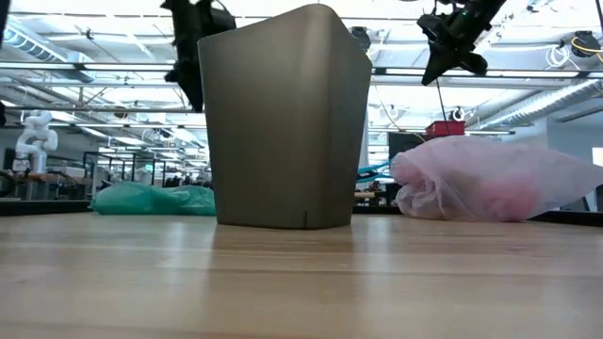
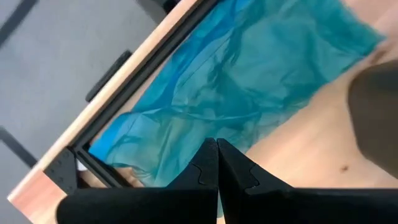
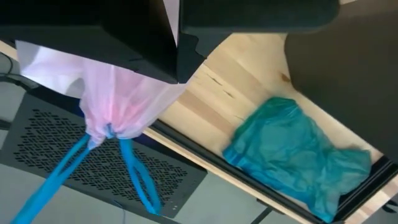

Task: Place trash/remove bag and relplace
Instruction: Insert the blue trash bag into the black trash bin

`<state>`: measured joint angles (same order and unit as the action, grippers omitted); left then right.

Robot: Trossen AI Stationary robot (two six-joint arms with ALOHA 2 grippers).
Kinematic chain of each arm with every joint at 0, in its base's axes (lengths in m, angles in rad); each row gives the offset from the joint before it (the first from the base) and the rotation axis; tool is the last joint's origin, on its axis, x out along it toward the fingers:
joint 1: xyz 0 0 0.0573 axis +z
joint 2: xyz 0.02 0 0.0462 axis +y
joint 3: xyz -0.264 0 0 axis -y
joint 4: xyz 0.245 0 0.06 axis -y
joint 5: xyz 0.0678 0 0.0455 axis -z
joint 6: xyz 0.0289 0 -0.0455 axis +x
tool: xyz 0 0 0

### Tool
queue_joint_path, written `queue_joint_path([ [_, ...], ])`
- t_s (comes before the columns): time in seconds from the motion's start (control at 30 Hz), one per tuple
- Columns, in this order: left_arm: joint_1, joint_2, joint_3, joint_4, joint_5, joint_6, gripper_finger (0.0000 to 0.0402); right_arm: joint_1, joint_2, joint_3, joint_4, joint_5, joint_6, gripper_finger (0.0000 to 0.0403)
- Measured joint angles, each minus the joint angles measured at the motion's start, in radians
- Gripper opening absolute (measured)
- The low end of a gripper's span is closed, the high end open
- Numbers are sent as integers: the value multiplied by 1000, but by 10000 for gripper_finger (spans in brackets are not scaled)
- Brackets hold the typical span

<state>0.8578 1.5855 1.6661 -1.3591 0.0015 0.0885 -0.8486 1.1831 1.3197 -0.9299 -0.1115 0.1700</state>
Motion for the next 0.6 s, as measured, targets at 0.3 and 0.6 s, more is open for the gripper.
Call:
queue_joint_path([
  [0.3,69,178,0,-50,-86,0,0,50,0,0,18,-19,1,0],
  [0.6,70,267,0,-68,-85,51,63,100,0,0,21,-26,28,0],
])
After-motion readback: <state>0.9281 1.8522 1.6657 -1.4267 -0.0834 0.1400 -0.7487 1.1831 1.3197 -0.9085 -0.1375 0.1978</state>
